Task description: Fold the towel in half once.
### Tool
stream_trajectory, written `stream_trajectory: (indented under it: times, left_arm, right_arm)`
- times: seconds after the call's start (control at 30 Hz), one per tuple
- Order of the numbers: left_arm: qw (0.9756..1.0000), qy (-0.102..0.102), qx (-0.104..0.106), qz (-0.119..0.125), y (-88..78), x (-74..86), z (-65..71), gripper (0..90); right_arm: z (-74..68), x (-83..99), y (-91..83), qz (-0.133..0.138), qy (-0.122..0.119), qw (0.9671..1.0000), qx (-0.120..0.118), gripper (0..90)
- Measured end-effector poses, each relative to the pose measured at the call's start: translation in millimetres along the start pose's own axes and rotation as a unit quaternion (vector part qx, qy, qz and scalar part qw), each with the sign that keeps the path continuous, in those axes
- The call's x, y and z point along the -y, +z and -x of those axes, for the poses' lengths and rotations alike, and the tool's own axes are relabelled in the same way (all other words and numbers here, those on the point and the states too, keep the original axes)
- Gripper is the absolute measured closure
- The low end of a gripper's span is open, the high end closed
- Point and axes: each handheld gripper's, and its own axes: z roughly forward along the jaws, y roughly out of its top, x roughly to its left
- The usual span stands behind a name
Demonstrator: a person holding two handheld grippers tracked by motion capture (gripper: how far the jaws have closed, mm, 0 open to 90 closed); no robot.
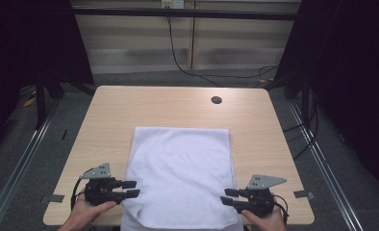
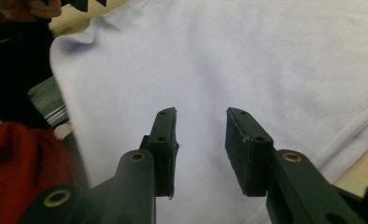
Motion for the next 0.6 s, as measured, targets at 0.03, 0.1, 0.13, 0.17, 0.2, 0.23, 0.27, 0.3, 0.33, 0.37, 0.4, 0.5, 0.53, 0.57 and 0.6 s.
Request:
stream_trajectory:
  times: [0.03, 0.1, 0.13, 0.17, 0.2, 0.23, 0.27, 0.3, 0.33, 0.37, 0.4, 0.5, 0.53, 0.57, 0.6]
  left_arm:
    - [0.9999, 0.003, -0.01, -0.003, 3.0, -3.4, -4.4, 59.3]
    - [0.9998, -0.005, -0.018, -0.001, 9.5, -9.2, -13.2, 59.1]
    - [0.9998, -0.003, -0.02, -0.01, 14.6, -14.2, -20.5, 59.2]
    - [0.9996, -0.004, -0.025, -0.012, 18.7, -17.9, -25.8, 59.1]
    - [0.9993, -0.004, -0.034, -0.011, 22.4, -21.2, -30.6, 59.0]
    - [0.9992, -0.008, -0.037, -0.013, 25.9, -24.3, -35.5, 59.1]
    - [0.9989, -0.01, -0.045, -0.009, 29.0, -26.6, -40.5, 59.1]
    - [0.9983, -0.01, -0.057, -0.007, 31.8, -28.4, -45.0, 59.3]
    - [0.9979, -0.008, -0.064, -0.006, 34.9, -28.9, -48.6, 59.3]
    - [0.9976, -0.012, -0.068, -0.005, 36.9, -28.3, -51.7, 60.2]
    - [0.997, -0.018, -0.074, -0.01, 40.0, -26.3, -55.1, 60.3]
    - [0.996, -0.004, -0.083, -0.032, 43.9, -19.6, -54.0, 60.1]
    - [0.9962, -0.006, -0.08, -0.034, 42.4, -18.7, -52.8, 60.1]
    - [0.9965, -0.006, -0.075, -0.038, 40.7, -17.5, -51.4, 60.9]
    - [0.9966, -0.005, -0.073, -0.037, 38.7, -15.2, -49.6, 61.7]
  right_arm:
    - [4.5, -3.1, 3.2, -0.004, 0.001, 1.0, 0.0, 62.7]
    - [13.9, -10.0, 10.3, -0.003, 0.005, 1.0, 0.006, 61.4]
    - [17.9, -12.7, 13.5, -0.004, 0.001, 1.0, 0.006, 61.1]
    - [22.9, -17.1, 18.9, -0.004, 0.002, 0.9999, 0.012, 60.5]
    - [27.3, -20.6, 23.7, -0.005, 0.005, 0.9999, 0.012, 59.9]
    - [30.8, -24.1, 28.6, -0.009, 0.006, 0.9998, 0.015, 59.9]
    - [34.1, -27.7, 33.7, -0.012, 0.001, 0.9997, 0.023, 59.2]
    - [38.3, -31.1, 38.9, -0.015, 0.002, 0.9995, 0.026, 58.0]
    - [42.6, -34.3, 44.3, -0.016, 0.007, 0.9995, 0.026, 57.9]
    - [46.4, -36.9, 49.4, -0.019, 0.005, 0.9993, 0.031, 57.9]
    - [49.4, -38.3, 53.2, -0.021, 0.003, 0.9991, 0.038, 57.7]
    - [61.6, -42.0, 67.2, -0.035, 0.007, 0.9976, 0.06, 57.6]
    - [64.4, -41.6, 69.7, -0.041, 0.013, 0.9971, 0.063, 57.7]
    - [66.0, -40.2, 70.8, -0.048, 0.014, 0.9962, 0.072, 59.0]
    - [67.4, -38.5, 69.7, -0.043, 0.015, 0.9966, 0.068, 58.7]
